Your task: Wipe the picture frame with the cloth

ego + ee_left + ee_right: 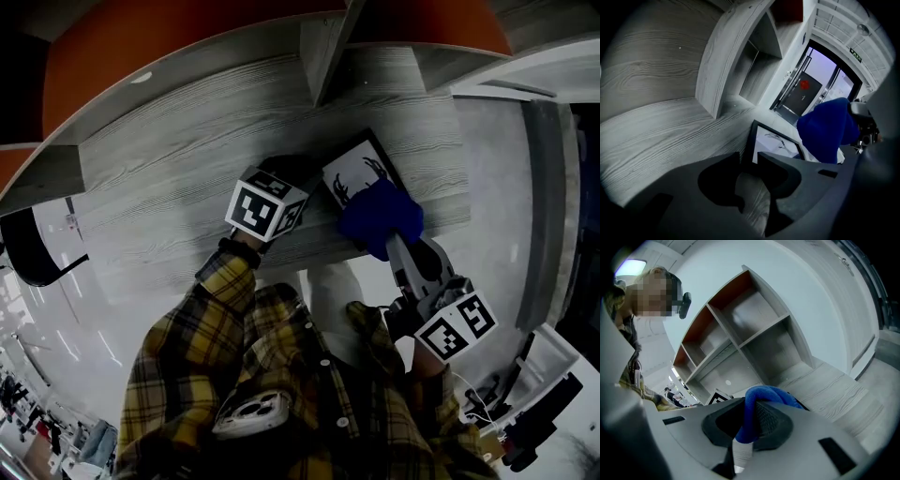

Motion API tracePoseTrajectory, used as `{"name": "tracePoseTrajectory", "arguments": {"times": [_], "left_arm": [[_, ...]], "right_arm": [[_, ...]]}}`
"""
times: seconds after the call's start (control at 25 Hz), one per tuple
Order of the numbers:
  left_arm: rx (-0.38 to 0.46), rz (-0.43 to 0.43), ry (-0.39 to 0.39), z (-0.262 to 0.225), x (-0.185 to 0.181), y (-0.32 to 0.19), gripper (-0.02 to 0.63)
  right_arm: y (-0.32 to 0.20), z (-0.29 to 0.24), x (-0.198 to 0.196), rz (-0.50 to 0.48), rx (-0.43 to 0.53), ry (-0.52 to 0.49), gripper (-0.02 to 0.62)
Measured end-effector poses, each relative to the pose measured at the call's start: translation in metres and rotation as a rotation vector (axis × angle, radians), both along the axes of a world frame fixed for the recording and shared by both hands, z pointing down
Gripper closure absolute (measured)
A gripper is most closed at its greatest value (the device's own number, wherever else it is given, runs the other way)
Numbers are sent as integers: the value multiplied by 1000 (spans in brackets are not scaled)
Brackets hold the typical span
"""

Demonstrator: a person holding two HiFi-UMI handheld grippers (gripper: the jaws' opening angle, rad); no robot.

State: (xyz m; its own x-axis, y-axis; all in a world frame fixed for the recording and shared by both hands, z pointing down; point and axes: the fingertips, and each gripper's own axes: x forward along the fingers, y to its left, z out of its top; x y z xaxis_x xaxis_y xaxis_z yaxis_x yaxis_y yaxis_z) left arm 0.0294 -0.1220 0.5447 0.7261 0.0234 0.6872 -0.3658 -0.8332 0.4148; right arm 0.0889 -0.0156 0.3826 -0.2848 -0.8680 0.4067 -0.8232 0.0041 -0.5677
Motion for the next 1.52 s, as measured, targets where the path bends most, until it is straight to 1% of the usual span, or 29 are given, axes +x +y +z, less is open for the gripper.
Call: {"name": "tracePoseTrajectory", "arguments": {"times": [0.12,0.36,0.48,0.56,0.68,1.04,1.12,1.16,1.24,1.52], "left_arm": [[5,4,-23,7,1,0,495],[-47,-23,-21,8,1,2,496],[-83,-23,-24,10,1,1,497],[-100,-21,-28,11,2,1,497],[-112,-24,-32,11,3,1,497],[-132,-23,-35,12,4,3,497],[-135,-27,-36,12,4,3,497],[-134,-28,-36,12,4,3,497],[-133,-30,-37,12,4,3,497],[-144,-48,-39,12,4,1,497]], "right_arm": [[2,3,0,0,-4,-3,546],[-1,7,-1,-21,-10,-6,546],[-11,8,-7,-67,-5,7,546],[-23,11,-14,-118,1,36,546],[-45,27,-24,-207,-10,121,546],[-92,130,-43,-492,-178,507,546],[-96,145,-46,-541,-194,577,546],[-97,149,-47,-551,-193,596,546],[-96,152,-47,-548,-198,598,547],[-82,154,-44,-546,-281,513,548]]}}
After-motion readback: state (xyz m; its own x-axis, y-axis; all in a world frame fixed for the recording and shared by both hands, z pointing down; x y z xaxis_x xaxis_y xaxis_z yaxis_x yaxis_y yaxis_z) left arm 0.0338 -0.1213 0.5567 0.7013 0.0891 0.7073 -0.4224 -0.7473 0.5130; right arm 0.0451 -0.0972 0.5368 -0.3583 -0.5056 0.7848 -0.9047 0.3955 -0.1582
